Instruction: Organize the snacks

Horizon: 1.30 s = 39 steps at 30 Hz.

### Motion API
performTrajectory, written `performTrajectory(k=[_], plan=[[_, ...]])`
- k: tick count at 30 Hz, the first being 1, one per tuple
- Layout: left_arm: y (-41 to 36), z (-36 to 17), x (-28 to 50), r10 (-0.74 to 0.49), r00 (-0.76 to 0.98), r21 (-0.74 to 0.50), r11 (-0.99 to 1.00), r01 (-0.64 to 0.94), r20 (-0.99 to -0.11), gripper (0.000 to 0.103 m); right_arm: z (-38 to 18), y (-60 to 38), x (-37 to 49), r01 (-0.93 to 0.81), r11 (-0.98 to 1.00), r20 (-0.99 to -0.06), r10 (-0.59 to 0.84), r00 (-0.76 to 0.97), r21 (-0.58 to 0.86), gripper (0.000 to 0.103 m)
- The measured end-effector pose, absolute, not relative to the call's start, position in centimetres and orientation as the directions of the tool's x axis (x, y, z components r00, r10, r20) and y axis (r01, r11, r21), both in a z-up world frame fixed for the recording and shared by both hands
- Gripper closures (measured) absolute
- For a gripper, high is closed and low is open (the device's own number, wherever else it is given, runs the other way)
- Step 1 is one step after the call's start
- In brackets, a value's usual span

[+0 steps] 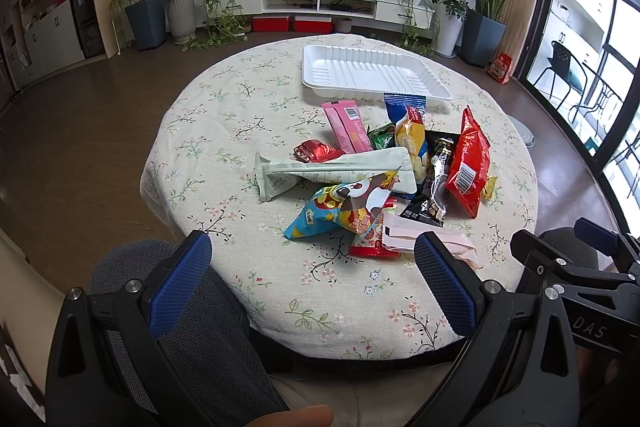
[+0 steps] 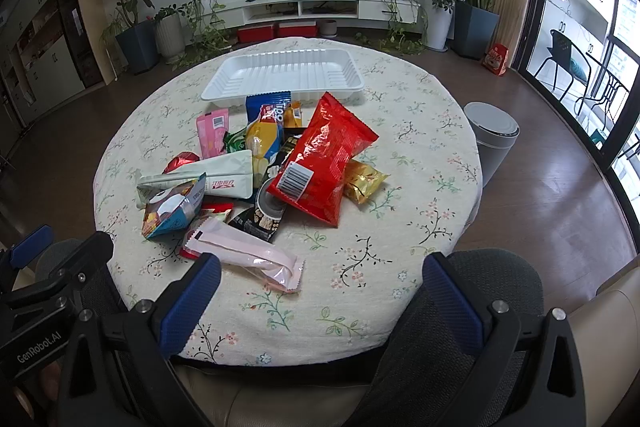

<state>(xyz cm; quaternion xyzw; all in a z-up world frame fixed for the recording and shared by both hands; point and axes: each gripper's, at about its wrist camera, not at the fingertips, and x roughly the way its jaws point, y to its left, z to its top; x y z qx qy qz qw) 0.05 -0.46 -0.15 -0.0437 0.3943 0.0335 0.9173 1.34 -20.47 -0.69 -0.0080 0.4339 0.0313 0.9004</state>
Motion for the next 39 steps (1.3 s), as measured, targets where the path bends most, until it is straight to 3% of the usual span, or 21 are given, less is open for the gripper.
performTrajectory(k=[7,11,13,16,22,26,30,32,34,36,39], plan=[[-0.1,-0.9,-0.3,-0.025,0.715,-0.097,0.993,-0.061,-0.699,0.000,-1.6,-20.3,1.2,-0.079,0.995,-0.797,0.096,0.597,0.061,0.000],[0.3,-1.1,0.0,-0.172,0.754,-0.118,0.985,0.126,-0.634,0.000,-1.9,-21.5,2.0,-0.095,0.973,-0.806,0.229,0.545,0.212,0.000],[0.4,-1.4,0.6,-0.224,0.730,-0.126,0.974,0.187,-0.646,0.000,-2.6,-22.4,2.7,-0.095,0.941,-0.802,0.328,0.499,0.326,0.000],[1.1,-1.9,1.4,-0.194,0.680,-0.110,0.980,0.165,-0.707,0.000,-3.1,-23.7,3.7,-0.097,0.898,-0.782,0.422,0.458,0.428,0.000],[4.5,-2.0,5.0,-0.179,0.636,-0.127,0.984,0.126,-0.750,0.000,-1.8,-25.4,5.3,-0.185,0.900,-0.771,0.434,0.466,0.395,0.000],[4.4,-0.8,7.9,-0.197,0.631,-0.021,0.961,0.276,-0.750,0.001,-2.0,-26.7,7.4,-0.179,0.902,-0.782,0.431,0.450,0.394,0.003],[3.1,0.0,9.1,-0.353,0.562,-0.088,0.892,0.444,-0.748,0.001,-2.8,-26.9,8.7,-0.167,0.900,-0.795,0.435,0.423,0.404,0.005],[1.8,-0.7,8.7,-0.360,0.534,-0.053,0.862,0.504,-0.765,0.002,-3.4,-27.0,9.3,-0.161,0.897,-0.800,0.439,0.409,0.411,0.008],[0.2,-2.3,8.3,-0.317,0.513,0.024,0.834,0.551,-0.798,0.008,-4.0,-27.1,9.9,-0.152,0.897,-0.804,0.441,0.398,0.416,0.010],[-0.5,-3.8,8.2,-0.290,0.488,0.057,0.813,0.579,-0.823,0.023,-4.4,-27.1,10.5,-0.146,0.893,-0.806,0.447,0.387,0.425,0.014],[-1.0,-5.4,8.8,-0.254,0.468,0.077,0.811,0.580,-0.847,0.024,-5.0,-27.0,11.1,-0.142,0.893,-0.810,0.447,0.379,0.427,0.017]])
